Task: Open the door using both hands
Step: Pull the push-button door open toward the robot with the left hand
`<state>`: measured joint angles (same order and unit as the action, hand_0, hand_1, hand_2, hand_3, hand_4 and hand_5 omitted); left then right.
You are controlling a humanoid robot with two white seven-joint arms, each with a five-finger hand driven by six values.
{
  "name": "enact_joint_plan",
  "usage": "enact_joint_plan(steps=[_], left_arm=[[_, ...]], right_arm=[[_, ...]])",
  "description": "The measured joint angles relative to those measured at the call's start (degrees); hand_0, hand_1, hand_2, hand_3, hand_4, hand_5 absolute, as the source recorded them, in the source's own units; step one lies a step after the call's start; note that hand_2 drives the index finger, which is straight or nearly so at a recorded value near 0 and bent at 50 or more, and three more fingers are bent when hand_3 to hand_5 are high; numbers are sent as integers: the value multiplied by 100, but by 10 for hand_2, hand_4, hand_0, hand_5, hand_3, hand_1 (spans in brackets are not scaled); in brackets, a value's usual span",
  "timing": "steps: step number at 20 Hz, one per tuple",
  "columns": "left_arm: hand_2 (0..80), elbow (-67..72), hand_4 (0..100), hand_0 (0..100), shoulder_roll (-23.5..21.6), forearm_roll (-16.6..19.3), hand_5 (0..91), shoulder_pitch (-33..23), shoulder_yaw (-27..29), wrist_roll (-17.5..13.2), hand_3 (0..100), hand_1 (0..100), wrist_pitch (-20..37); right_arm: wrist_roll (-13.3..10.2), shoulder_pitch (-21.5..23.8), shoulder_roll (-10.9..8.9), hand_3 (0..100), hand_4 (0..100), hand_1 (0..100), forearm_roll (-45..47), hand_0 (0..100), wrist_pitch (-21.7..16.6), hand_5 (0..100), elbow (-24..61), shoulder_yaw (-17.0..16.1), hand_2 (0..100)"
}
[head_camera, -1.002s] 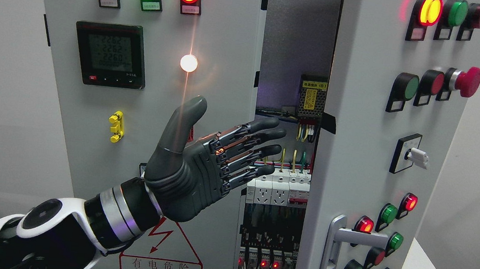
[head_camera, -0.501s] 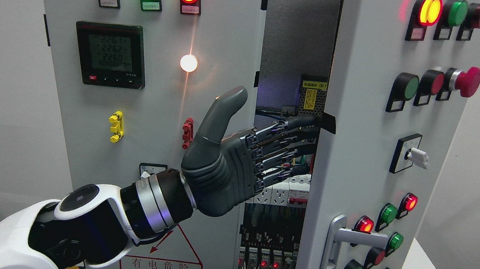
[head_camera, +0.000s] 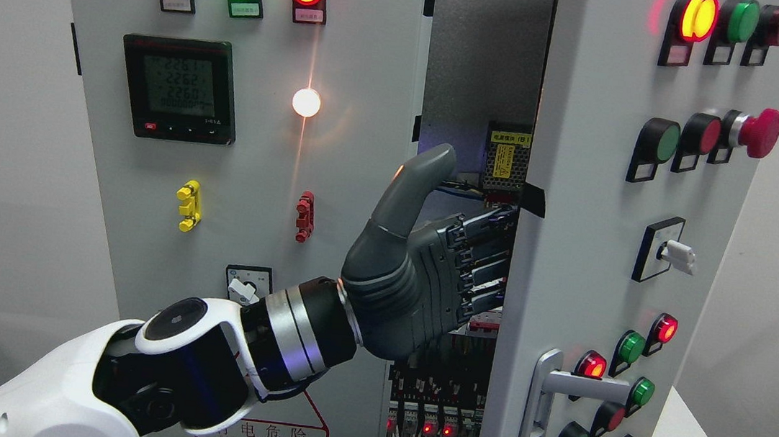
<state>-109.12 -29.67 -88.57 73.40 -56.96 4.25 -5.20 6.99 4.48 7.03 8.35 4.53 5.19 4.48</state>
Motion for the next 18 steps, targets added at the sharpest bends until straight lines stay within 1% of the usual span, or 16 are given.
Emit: enact_joint_plan(steps=[18], left_arm=[[0,59,0,0,427,-111,0,256,-167,2,0,0,0]], right_arm=[[0,0,0,0,0,0,0,191,0,0,0,0,0]])
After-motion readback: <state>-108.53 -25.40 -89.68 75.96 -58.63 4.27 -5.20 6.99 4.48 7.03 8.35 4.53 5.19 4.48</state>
